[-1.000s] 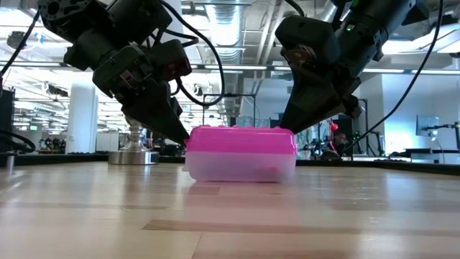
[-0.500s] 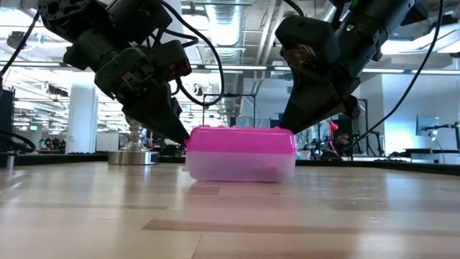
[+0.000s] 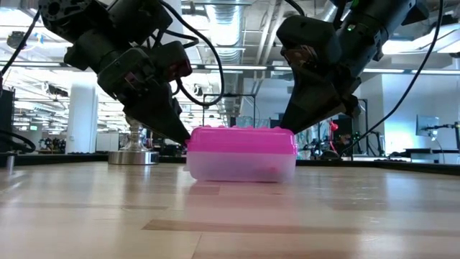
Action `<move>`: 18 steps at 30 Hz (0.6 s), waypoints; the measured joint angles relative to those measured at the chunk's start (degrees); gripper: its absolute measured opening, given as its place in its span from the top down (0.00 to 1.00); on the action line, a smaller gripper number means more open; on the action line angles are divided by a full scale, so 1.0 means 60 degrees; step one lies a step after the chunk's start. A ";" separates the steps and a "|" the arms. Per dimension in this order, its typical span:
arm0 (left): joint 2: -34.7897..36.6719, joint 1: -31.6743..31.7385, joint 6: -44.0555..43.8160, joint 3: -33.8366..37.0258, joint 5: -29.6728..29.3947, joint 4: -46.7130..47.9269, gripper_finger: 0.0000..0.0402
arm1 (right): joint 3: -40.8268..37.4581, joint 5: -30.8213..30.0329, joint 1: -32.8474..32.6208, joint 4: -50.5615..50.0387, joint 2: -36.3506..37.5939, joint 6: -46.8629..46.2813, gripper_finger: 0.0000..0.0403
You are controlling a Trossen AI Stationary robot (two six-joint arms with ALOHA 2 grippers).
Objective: Pick & place school supplies into a supply box
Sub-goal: Adjust the pink supply box
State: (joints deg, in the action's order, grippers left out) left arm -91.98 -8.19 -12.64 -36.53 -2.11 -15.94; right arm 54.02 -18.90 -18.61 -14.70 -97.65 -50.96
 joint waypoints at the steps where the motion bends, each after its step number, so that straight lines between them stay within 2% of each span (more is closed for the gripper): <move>1: 0.0000 0.0003 -0.0003 0.0000 -0.0021 -0.0003 0.92 | 0.0000 -0.0007 0.0000 -0.0007 0.0000 0.0004 0.86; 18: 0.0000 0.0007 -0.0110 0.0000 0.0091 -0.0004 0.92 | 0.0004 -0.0090 -0.0004 -0.0037 0.0000 0.0080 0.86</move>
State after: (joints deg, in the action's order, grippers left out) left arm -91.99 -8.14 -13.30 -36.53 -1.57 -15.97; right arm 54.04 -19.44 -18.63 -14.92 -97.65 -50.48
